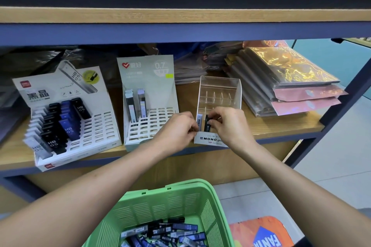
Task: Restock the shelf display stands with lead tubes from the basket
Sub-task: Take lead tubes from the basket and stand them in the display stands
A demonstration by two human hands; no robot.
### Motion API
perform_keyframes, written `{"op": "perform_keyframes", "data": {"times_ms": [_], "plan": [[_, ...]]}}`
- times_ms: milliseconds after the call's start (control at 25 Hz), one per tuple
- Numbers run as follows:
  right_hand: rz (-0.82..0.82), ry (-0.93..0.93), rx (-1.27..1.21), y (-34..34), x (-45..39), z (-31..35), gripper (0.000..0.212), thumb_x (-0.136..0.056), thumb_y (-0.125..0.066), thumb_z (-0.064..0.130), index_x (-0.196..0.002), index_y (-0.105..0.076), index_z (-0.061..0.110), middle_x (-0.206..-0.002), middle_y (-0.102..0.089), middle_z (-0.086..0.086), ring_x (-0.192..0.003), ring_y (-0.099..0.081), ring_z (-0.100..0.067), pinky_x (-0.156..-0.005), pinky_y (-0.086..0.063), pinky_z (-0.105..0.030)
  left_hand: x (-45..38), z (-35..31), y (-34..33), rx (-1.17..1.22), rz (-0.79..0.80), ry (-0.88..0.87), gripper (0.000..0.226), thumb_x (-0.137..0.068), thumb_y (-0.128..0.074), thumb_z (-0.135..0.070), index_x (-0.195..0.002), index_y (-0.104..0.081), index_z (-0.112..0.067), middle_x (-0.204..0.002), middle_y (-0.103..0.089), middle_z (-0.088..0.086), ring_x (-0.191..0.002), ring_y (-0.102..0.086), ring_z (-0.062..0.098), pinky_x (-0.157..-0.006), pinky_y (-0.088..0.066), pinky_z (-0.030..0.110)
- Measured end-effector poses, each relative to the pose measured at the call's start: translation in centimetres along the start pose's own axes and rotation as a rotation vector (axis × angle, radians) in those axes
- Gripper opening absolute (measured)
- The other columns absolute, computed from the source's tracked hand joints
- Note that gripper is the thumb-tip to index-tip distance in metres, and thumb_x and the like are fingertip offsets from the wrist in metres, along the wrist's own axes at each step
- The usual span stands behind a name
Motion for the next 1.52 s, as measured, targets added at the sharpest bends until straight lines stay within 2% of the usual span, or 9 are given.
{"op": "perform_keyframes", "data": {"times_ms": [400,600,720,880,1040,1160,1280,1400,1520], "plan": [[0.000,0.040,0.015,-0.2,2.4,2.2,0.016,-0.089,-0.061,0.007,-0.099,-0.068,0.017,-0.091,-0.072,-0.002,-0.085,-0.067,-0.025,-0.076,-0.056,-0.040,1.6,0.4,1.5,-0.012,0.017,0.013,0.012,-0.091,-0.065,-0.014,-0.097,-0.075,-0.014,-0.096,-0.065,0.001,-0.090,-0.062,0.018,-0.081,-0.051,0.031],[0.324,-0.002,-0.076,-6.8,6.8,3.7,0.020,-0.078,-0.054,0.019,-0.091,-0.067,0.024,-0.086,-0.072,0.000,-0.085,-0.067,-0.026,-0.075,-0.055,-0.041,6.5,2.1,1.2,-0.047,0.105,0.111,0.009,-0.089,-0.059,-0.020,-0.094,-0.067,-0.022,-0.091,-0.070,0.000,-0.085,-0.064,0.021,-0.075,-0.054,0.036],[0.607,-0.056,0.024,-13.0,10.6,2.8,0.020,-0.075,-0.052,0.023,-0.090,-0.066,0.025,-0.094,-0.073,-0.004,-0.093,-0.067,-0.030,-0.079,-0.056,-0.038,11.2,4.4,-1.8,-0.107,0.307,0.187,0.009,-0.089,-0.056,-0.024,-0.095,-0.062,-0.022,-0.090,-0.070,0.000,-0.086,-0.064,0.023,-0.073,-0.055,0.039],[0.916,-0.063,0.169,-21.0,15.8,1.0,0.020,-0.082,-0.057,0.016,-0.098,-0.068,0.021,-0.105,-0.072,-0.008,-0.098,-0.067,-0.027,-0.084,-0.056,-0.035,16.6,7.7,-8.2,-0.140,0.559,0.330,0.014,-0.087,-0.059,-0.015,-0.100,-0.063,-0.015,-0.098,-0.070,0.006,-0.091,-0.065,0.029,-0.078,-0.055,0.039],[1.099,-0.043,0.297,-26.3,20.7,-1.6,0.025,-0.089,-0.054,0.003,-0.108,-0.060,0.017,-0.108,-0.060,-0.005,-0.098,-0.060,-0.023,-0.083,-0.050,-0.030,22.7,11.0,-15.9,-0.118,0.751,0.483,0.011,-0.089,-0.060,-0.005,-0.096,-0.060,-0.014,-0.091,-0.062,0.003,-0.086,-0.064,0.022,-0.070,-0.054,0.034],[1.198,-0.081,0.366,-28.3,23.8,-4.4,0.034,-0.091,-0.060,0.004,-0.124,-0.055,0.012,-0.122,-0.060,-0.008,-0.110,-0.060,-0.025,-0.097,-0.053,-0.037,27.3,12.9,-20.4,-0.085,0.911,0.565,0.034,-0.089,-0.069,-0.011,-0.120,-0.055,-0.012,-0.111,-0.060,0.006,-0.102,-0.063,0.023,-0.091,-0.057,0.036],[1.322,-0.043,0.490,-30.1,27.2,-7.1,0.076,-0.082,-0.079,0.027,-0.145,-0.039,0.015,-0.149,-0.041,-0.013,-0.132,-0.047,-0.032,-0.108,-0.046,-0.046,30.5,13.7,-23.7,-0.095,1.001,0.519,0.094,-0.081,-0.082,-0.026,-0.155,-0.025,-0.014,-0.159,-0.031,0.011,-0.144,-0.035,0.032,-0.120,-0.030,0.042],[1.331,-0.058,0.539,-30.8,29.4,-8.8,0.114,-0.081,-0.080,0.034,-0.161,0.000,0.021,-0.167,0.003,-0.016,-0.154,-0.005,-0.038,-0.124,-0.019,-0.054,31.3,13.3,-26.2,-0.119,0.996,0.446,0.112,-0.079,-0.081,-0.037,-0.160,-0.006,-0.013,-0.167,-0.006,0.010,-0.154,-0.006,0.030,-0.124,-0.010,0.048],[1.269,-0.175,0.453,-31.3,28.7,-10.1,0.113,-0.088,-0.070,0.041,-0.159,0.016,0.022,-0.166,0.018,-0.017,-0.154,0.010,-0.036,-0.124,-0.007,-0.055,31.1,14.8,-27.7,-0.035,0.878,0.653,0.113,-0.084,-0.068,-0.058,-0.160,0.003,-0.012,-0.168,0.007,0.012,-0.154,0.004,0.030,-0.124,-0.005,0.050]]}}
Point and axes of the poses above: each hand's wrist, its own x-axis away from the middle knuckle, its own y-axis out of the back of the hand, z = x × y, the point moved 7 cm from there along -x, towards the middle knuckle
